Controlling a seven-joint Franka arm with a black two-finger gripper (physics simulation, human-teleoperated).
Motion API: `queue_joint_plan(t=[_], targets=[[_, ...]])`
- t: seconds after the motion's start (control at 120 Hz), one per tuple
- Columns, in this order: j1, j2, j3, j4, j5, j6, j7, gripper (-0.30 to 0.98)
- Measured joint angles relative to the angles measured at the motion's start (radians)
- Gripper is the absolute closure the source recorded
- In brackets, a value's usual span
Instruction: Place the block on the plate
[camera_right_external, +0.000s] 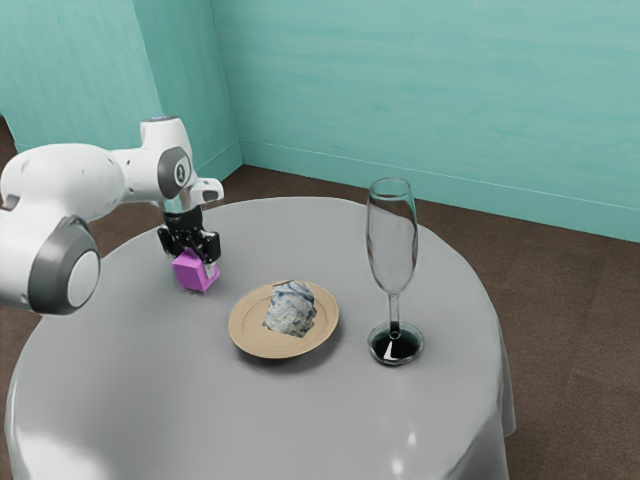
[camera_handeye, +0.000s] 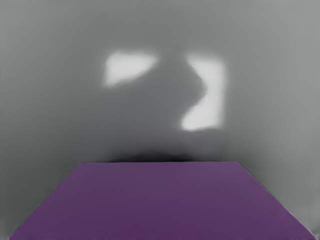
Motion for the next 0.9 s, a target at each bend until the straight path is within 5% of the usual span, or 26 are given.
queue_joint_plan(t=[0.408,0.9], targets=[[-0.178,-0.218,-0.024,-0.147,0.034,-0.043,-0.006,0.25],[-0.279,-0.239,-0.106,-0.256,0.026,-0.025,-0.006,0.26]])
